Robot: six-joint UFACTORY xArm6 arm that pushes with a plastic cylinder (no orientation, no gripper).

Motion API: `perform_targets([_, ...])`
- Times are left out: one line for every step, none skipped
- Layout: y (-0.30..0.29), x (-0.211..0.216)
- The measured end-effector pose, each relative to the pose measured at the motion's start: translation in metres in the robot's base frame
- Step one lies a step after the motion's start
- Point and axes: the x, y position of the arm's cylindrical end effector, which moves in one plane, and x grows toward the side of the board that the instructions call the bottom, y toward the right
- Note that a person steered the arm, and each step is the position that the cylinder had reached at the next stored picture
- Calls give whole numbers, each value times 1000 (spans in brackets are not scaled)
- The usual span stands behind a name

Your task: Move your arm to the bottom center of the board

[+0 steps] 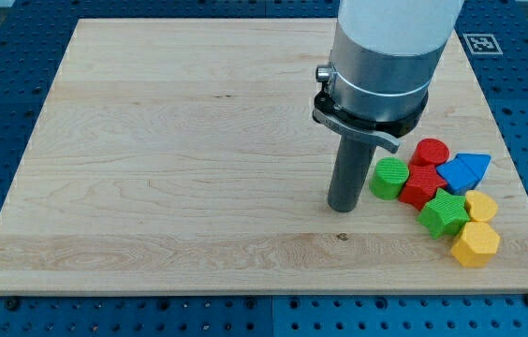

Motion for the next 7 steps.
perform_targets([0, 0])
perform_targets([-5, 0])
perform_targets([-10, 36])
perform_targets([-12, 87])
perform_targets([-15, 87])
perform_targets([-15, 87])
perform_targets([-16, 87])
